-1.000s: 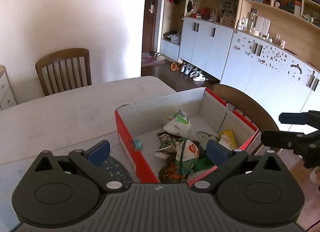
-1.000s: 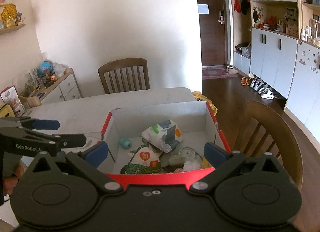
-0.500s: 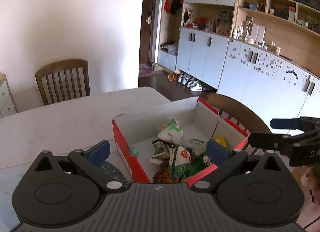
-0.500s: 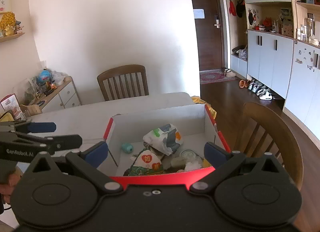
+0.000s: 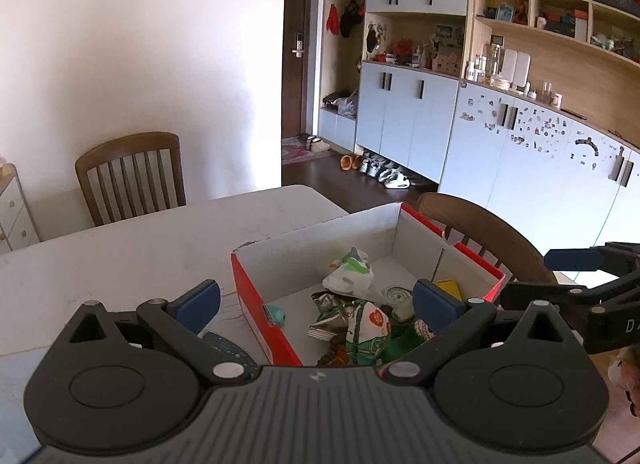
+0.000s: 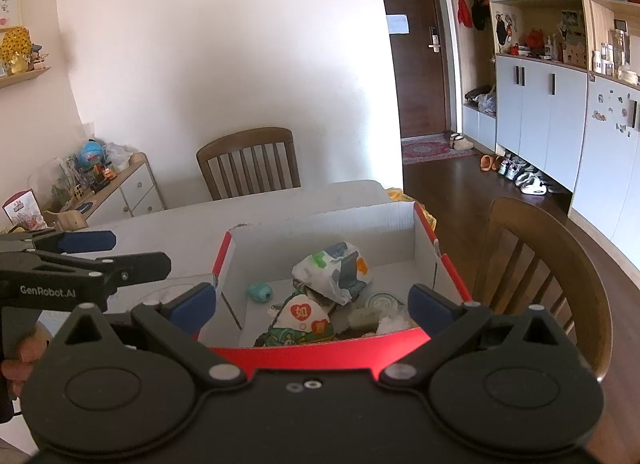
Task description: Organize objects
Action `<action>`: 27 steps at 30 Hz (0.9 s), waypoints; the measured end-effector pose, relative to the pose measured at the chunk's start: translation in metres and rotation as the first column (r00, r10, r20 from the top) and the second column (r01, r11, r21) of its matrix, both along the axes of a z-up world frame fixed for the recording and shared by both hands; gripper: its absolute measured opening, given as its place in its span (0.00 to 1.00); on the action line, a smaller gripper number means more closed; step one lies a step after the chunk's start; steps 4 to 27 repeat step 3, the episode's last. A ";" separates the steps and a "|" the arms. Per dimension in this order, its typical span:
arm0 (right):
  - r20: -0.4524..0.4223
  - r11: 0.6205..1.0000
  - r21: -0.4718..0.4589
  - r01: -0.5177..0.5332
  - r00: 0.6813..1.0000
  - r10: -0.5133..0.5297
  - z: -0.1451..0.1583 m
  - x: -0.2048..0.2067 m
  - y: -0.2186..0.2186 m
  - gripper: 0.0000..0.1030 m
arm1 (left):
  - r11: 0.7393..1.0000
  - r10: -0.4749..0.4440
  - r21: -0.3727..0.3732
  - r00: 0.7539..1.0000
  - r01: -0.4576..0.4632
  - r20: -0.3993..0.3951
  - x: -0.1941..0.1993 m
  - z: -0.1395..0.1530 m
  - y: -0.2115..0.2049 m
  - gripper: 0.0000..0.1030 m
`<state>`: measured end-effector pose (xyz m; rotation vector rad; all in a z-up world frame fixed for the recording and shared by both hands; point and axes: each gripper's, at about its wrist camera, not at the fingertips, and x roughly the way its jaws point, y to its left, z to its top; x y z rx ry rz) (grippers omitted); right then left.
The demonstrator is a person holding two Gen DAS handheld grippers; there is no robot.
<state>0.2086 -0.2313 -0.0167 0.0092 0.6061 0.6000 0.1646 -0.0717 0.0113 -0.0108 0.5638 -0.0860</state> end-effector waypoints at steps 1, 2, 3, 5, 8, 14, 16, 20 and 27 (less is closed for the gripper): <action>-0.001 1.000 0.000 0.002 1.000 -0.002 0.000 0.000 0.001 0.99 | 1.000 0.000 0.000 1.000 0.000 0.000 0.000 0.000 0.001 1.00; -0.002 1.000 0.000 0.002 1.000 -0.002 0.000 -0.001 0.001 0.99 | 1.000 0.004 -0.001 1.000 -0.004 -0.001 0.000 0.000 0.001 1.00; -0.004 1.000 0.000 0.003 1.000 -0.003 0.000 -0.001 0.002 0.99 | 1.000 0.003 -0.004 1.000 -0.003 -0.004 0.000 0.000 0.002 1.00; -0.004 1.000 0.000 0.003 1.000 -0.003 0.000 -0.001 0.002 0.99 | 1.000 0.003 -0.004 1.000 -0.003 -0.004 0.000 0.000 0.002 1.00; -0.004 1.000 0.000 0.003 1.000 -0.003 0.000 -0.001 0.002 0.99 | 1.000 0.003 -0.004 1.000 -0.003 -0.004 0.000 0.000 0.002 1.00; -0.004 1.000 0.000 0.003 1.000 -0.003 0.000 -0.001 0.002 0.99 | 1.000 0.003 -0.004 1.000 -0.003 -0.004 0.000 0.000 0.002 1.00; -0.004 1.000 0.000 0.003 1.000 -0.003 0.000 -0.001 0.002 0.99 | 1.000 0.003 -0.004 1.000 -0.003 -0.004 0.000 0.000 0.002 1.00; -0.004 1.000 0.000 0.003 1.000 -0.003 0.000 -0.001 0.002 0.99 | 1.000 0.003 -0.004 1.000 -0.003 -0.004 0.000 0.000 0.002 1.00; -0.004 1.000 0.000 0.003 1.000 -0.003 0.000 -0.001 0.002 0.99 | 1.000 0.003 -0.004 1.000 -0.003 -0.004 0.000 0.000 0.002 1.00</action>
